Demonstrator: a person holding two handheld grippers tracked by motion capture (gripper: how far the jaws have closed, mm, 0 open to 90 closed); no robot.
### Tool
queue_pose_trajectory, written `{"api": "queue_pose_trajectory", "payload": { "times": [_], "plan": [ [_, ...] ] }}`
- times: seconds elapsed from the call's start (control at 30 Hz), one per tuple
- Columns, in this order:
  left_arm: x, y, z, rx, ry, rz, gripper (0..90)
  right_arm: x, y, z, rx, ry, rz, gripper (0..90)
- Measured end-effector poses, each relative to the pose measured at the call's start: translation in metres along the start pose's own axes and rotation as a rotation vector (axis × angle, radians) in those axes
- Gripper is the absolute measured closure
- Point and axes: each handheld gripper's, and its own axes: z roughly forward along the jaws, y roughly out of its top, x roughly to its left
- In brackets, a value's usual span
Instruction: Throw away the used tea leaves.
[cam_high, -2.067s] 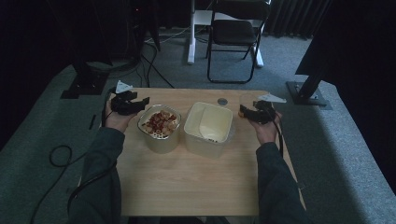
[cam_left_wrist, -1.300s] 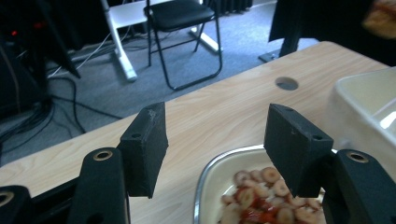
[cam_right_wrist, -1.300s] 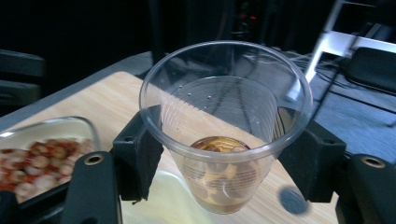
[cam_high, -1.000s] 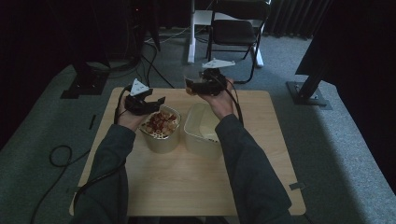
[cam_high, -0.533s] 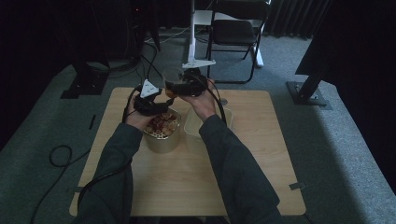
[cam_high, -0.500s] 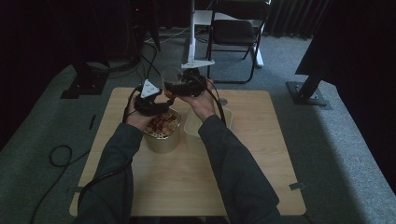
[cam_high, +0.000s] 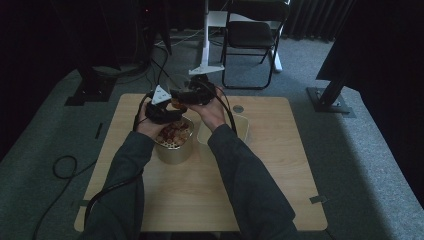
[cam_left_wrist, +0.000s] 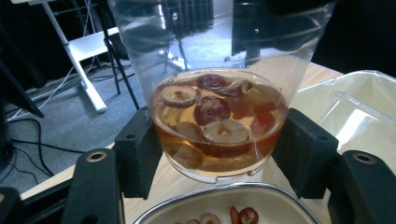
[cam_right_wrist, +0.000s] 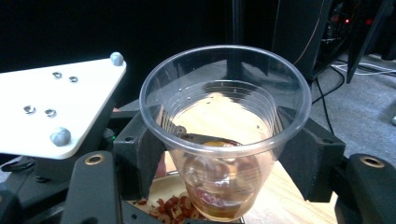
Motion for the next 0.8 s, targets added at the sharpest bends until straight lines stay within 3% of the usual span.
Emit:
{"api": "queue_pose_trajectory", "payload": {
  "times": [0.33,0.53,0.8],
  "plan": [
    [-0.003,0.0,-0.001,-0.004,0.018,0.016,42.3,-0.001,-0.001,-0.003,0.006,-0.008,-0.015,27.7],
    [0.003,-0.002,-0.004,-0.015,0.038,-0.004,42.5,-0.005,-0.005,-0.008,0.016,-0.017,-0.003,24.9],
    [0.018,-0.012,-0.013,-0.002,0.083,-0.023,42.3,-0.029,-0.02,-0.025,0.027,-0.071,0.024,24.7]
  ]
}}
